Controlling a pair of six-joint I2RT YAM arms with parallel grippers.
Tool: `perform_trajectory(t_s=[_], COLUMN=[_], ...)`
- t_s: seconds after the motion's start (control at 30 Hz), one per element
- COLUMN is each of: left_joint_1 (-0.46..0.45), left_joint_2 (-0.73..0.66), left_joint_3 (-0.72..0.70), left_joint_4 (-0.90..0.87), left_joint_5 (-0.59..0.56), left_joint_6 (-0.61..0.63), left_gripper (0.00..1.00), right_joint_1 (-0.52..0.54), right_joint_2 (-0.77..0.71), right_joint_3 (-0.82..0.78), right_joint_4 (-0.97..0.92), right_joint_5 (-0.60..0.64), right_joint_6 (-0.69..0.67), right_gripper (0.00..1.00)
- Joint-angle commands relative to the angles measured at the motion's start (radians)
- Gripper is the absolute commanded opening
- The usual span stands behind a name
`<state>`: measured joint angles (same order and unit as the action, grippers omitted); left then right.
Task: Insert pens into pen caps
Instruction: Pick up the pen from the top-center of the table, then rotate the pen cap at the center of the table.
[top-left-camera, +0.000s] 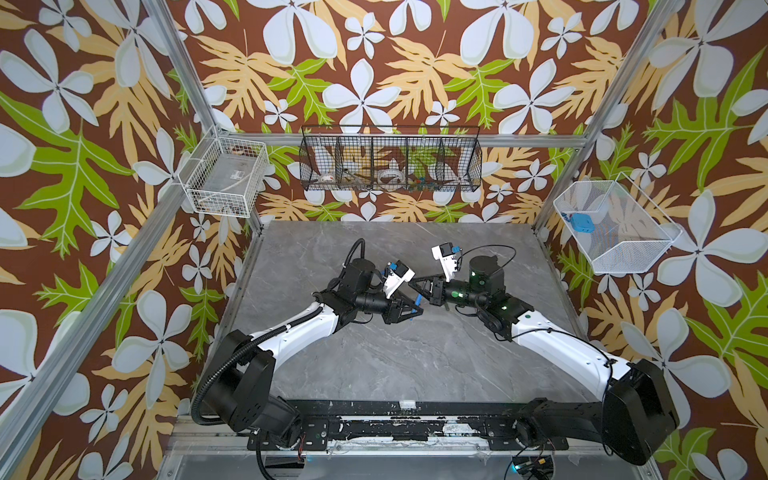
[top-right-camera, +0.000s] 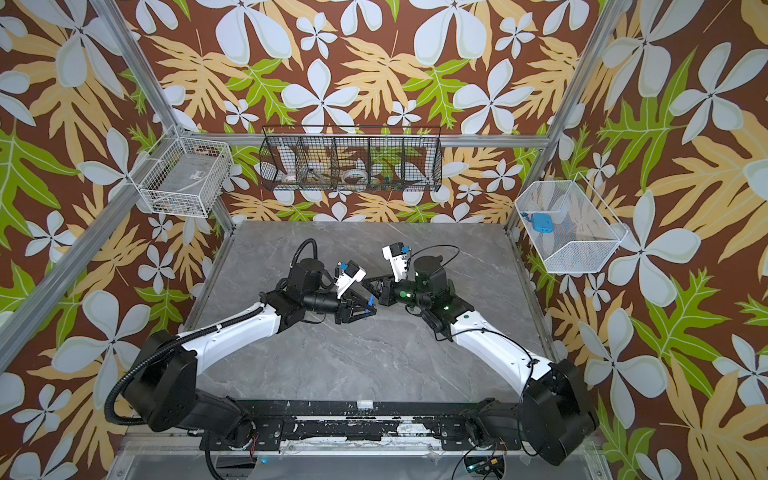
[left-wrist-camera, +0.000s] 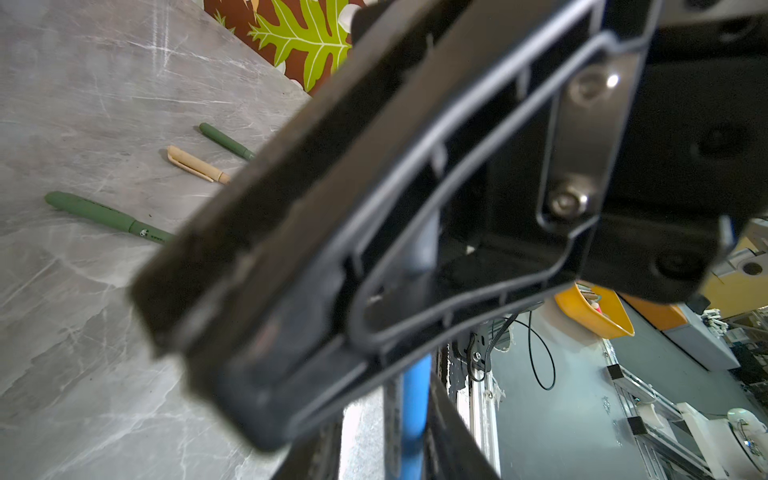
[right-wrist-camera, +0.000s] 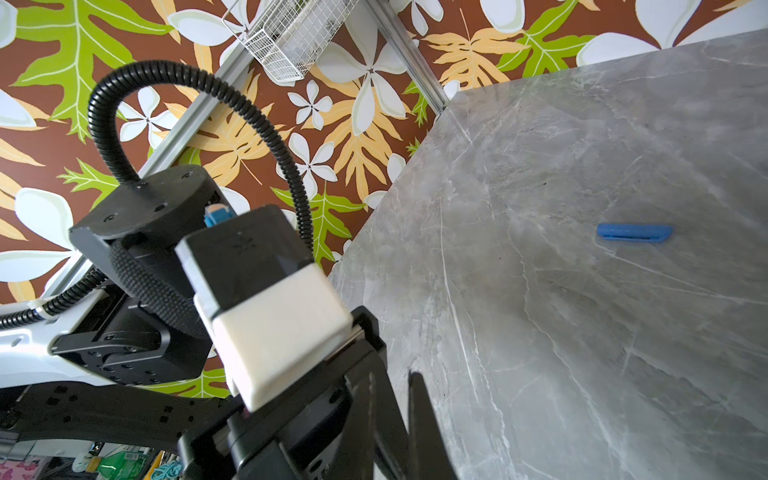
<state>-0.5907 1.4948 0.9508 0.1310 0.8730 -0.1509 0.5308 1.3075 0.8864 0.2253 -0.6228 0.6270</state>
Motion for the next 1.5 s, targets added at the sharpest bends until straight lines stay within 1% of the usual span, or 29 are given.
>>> perform_trajectory(t_s=[0.0, 0.03, 0.1, 0.13, 0.2, 0.3, 0.37, 0.43, 0.5, 0.57, 0.63, 0.7, 0.83, 0.87, 0.93, 1.07, 1.1, 1.23, 1.33, 1.43, 1.47], left_joint_1=[0.0, 0.0, 0.0, 0.0, 0.0, 0.0, 0.0, 0.0, 0.0, 0.001, 0.005, 0.01, 0.027, 0.028, 0.029, 0.029, 0.029, 0.029, 0.029, 0.029, 0.029], left_joint_2=[0.008, 0.011, 0.01, 0.009, 0.005, -0.001, -0.003, -0.005, -0.014, -0.04, -0.085, -0.148, -0.301, -0.331, -0.39, -0.471, -0.489, -0.571, -0.621, -0.645, -0.649], left_joint_3=[0.015, 0.015, 0.019, 0.019, 0.02, 0.02, 0.02, 0.021, 0.011, -0.008, -0.035, -0.085, -0.192, -0.209, -0.24, -0.291, -0.303, -0.345, -0.362, -0.362, -0.36], left_joint_4=[0.01, 0.011, 0.007, 0.007, 0.005, -0.015, -0.034, -0.049, -0.05, -0.05, -0.042, -0.004, 0.062, 0.07, 0.073, 0.08, 0.076, 0.07, 0.063, 0.049, 0.044], left_joint_5=[0.014, 0.015, 0.011, 0.008, -0.006, -0.057, -0.105, -0.124, -0.152, -0.201, -0.271, -0.358, -0.488, -0.503, -0.533, -0.554, -0.559, -0.588, -0.602, -0.603, -0.604], left_joint_6=[0.0, 0.002, 0.005, 0.007, 0.01, 0.025, 0.037, 0.051, 0.054, 0.056, 0.052, 0.031, -0.011, -0.017, -0.03, -0.049, -0.056, -0.081, -0.087, -0.093, -0.094], left_gripper=[0.23, 0.19, 0.16, 0.15, 0.11, 0.06, 0.01, 0.0, 0.0, 0.0, 0.0, 0.0, 0.0, 0.0, 0.0, 0.0, 0.0, 0.0, 0.0, 0.0, 0.0], right_joint_1=[0.002, 0.002, 0.003, 0.004, 0.005, 0.005, 0.005, 0.005, 0.005, 0.002, -0.008, -0.026, -0.083, -0.087, -0.088, -0.086, -0.085, -0.072, -0.068, -0.044, -0.037], right_joint_2=[-0.011, -0.014, -0.022, -0.027, -0.039, -0.063, -0.088, -0.1, -0.106, -0.11, -0.104, -0.08, 0.05, 0.093, 0.227, 0.491, 0.554, 0.759, 0.888, 0.993, 1.023], right_joint_3=[-0.011, -0.015, -0.018, -0.022, -0.029, -0.02, -0.001, 0.026, 0.059, 0.087, 0.107, 0.138, 0.257, 0.292, 0.401, 0.585, 0.639, 0.839, 0.954, 1.068, 1.103], right_joint_4=[0.033, 0.035, 0.027, 0.025, 0.02, -0.022, -0.068, -0.128, -0.197, -0.257, -0.291, -0.306, -0.319, -0.328, -0.381, -0.403, -0.416, -0.487, -0.518, -0.567, -0.583], right_joint_5=[0.02, 0.02, 0.027, 0.032, 0.048, 0.088, 0.119, 0.173, 0.233, 0.304, 0.353, 0.368, 0.341, 0.345, 0.344, 0.218, 0.21, 0.238, 0.245, 0.336, 0.348], right_joint_6=[-0.017, -0.022, -0.035, -0.044, -0.053, -0.082, -0.105, -0.126, -0.144, -0.157, -0.173, -0.195, -0.231, -0.244, -0.29, -0.313, -0.317, -0.365, -0.381, -0.414, -0.424], right_gripper=[0.0, 0.0, 0.0, 0.04, 0.16, 0.27, 0.31, 0.36, 0.43, 0.47, 0.49, 0.49, 0.5, 0.52, 0.53, 0.55, 0.55, 0.56, 0.57, 0.58, 0.58])
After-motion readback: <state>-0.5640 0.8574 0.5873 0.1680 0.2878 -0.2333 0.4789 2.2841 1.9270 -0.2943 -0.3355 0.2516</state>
